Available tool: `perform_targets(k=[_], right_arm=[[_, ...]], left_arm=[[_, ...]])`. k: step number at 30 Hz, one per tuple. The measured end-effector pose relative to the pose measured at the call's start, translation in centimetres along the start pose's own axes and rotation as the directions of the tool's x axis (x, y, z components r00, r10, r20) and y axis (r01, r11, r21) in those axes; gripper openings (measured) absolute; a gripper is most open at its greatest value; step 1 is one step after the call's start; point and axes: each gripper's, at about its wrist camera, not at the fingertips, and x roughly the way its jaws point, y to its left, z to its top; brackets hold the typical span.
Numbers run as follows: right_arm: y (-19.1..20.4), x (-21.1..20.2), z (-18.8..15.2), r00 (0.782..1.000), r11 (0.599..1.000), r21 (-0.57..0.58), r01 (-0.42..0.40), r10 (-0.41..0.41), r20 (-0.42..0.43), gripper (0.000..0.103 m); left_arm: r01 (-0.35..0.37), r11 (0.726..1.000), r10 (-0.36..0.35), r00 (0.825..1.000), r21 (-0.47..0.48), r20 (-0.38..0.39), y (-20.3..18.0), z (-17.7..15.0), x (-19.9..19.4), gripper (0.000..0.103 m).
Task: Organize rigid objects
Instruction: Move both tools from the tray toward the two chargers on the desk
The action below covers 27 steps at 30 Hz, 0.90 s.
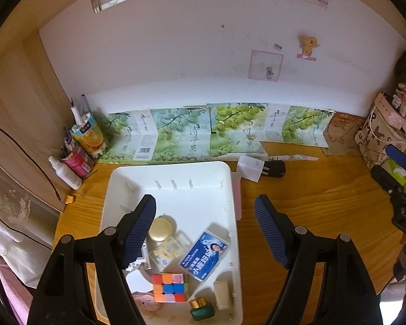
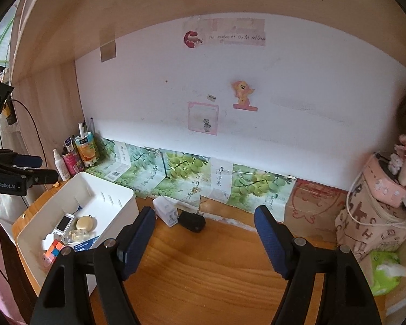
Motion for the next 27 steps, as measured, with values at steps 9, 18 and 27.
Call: perform_targets(k=[9, 18, 27], right_arm=[[-0.8, 3.8, 1.0, 0.997, 0.996, -0.043, -0.079, 0.079, 0.012, 0.076], [-1.8, 8.6, 1.9, 0.992, 0.979, -0.159, -0.125, 0.127, 0.003, 0.076], [-1.6, 13.2, -0.6, 0.978, 0.932, -0.297, -0.208, 0.190, -0.087, 0.076]], left_arm=[[0.063, 0.998, -0.063, 0.997, 0.001, -0.050, -2.6, 2.6, 3.0, 0.078], [0.131, 0.979, -0.108, 0.983, 0.159, -0.146, -6.1, 6.1, 7.4, 0.078], [0.221, 0.964, -0.156, 0.920, 0.146, -0.360, -7.1, 8.1, 14.1, 0.078]])
